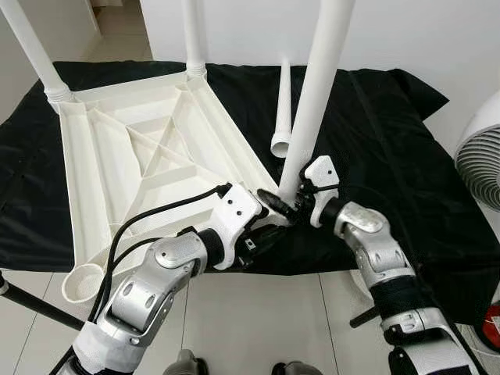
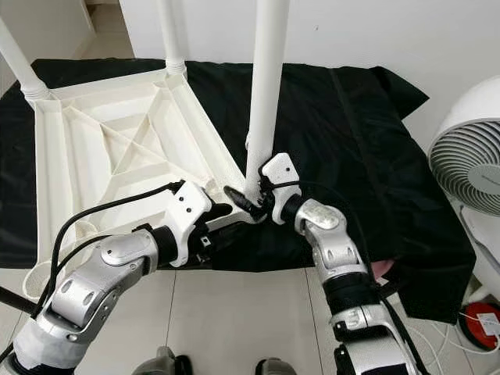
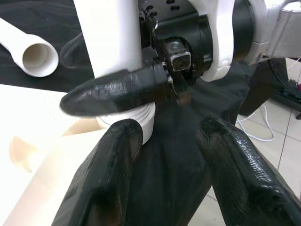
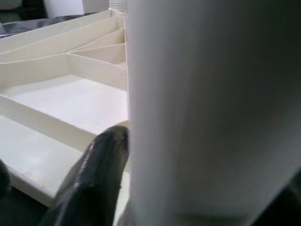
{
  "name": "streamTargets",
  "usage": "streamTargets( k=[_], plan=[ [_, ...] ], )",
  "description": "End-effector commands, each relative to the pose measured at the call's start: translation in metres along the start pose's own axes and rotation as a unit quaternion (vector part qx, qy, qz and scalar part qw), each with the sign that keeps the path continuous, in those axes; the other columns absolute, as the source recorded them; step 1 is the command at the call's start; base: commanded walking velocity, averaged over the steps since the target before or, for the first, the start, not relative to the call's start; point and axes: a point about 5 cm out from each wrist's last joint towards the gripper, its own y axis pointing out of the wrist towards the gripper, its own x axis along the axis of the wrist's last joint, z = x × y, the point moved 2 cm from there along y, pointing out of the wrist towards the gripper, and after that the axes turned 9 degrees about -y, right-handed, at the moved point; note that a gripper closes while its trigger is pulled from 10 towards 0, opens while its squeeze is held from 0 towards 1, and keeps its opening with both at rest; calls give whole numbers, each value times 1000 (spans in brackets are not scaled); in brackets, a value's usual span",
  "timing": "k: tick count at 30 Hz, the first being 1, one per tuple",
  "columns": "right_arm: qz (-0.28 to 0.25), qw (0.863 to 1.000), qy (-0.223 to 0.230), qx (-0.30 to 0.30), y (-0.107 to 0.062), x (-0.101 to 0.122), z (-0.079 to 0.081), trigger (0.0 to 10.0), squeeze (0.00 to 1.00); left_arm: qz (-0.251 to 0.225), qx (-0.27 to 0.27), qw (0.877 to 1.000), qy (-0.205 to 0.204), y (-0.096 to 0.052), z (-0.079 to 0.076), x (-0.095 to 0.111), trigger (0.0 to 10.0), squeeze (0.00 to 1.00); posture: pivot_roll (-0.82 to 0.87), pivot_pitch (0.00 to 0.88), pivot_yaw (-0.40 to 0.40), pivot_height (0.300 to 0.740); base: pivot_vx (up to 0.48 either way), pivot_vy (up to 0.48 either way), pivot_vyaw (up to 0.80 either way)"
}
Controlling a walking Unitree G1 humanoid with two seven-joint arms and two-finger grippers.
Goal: Building children table
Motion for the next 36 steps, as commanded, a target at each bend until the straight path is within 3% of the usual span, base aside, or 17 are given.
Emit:
streamTargets(
  k=[1,10,11,17,25,27,28,33,36],
  plan=[
    [6,1000,6,22,0,-5,5,0,0,5,-6,1000,-4,-2,-3,-2,10000,0,4,87,5,740,0,0,0],
    [13,1000,14,7,-3,-15,1,0,0,5,2,1000,-3,-6,0,-1,10000,0,12,82,9,740,0,0,0],
    [15,1000,21,-5,-4,-17,0,10000,0,6,3,1000,-2,-6,1,-1,10000,0,11,84,9,740,0,0,0],
    [48,996,25,-77,-6,-26,-6,10000,0,8,3,1000,-4,-7,1,-2,10000,0,11,85,9,740,0,0,0],
    [78,975,79,-192,-1,-30,3,10000,0,8,-2,1000,-8,-5,-1,-2,10000,0,-3,101,10,740,0,0,0],
    [82,967,91,-223,-2,-29,3,10000,0,7,-2,1000,-8,-4,-1,-2,10000,0,-3,101,10,740,0,0,0],
    [89,955,102,-264,-3,-28,4,10000,0,7,-4,1000,-9,-4,-3,-2,10000,0,-3,101,10,740,0,0,0],
    [91,938,115,-314,-4,-25,10,10000,0,7,-6,1000,-10,-3,-4,-3,10000,0,-3,97,3,740,0,0,0],
    [96,908,133,-386,-6,-18,20,10000,0,6,-6,1000,-9,-3,-4,-2,10000,0,0,89,-3,740,0,0,0]
  ],
)
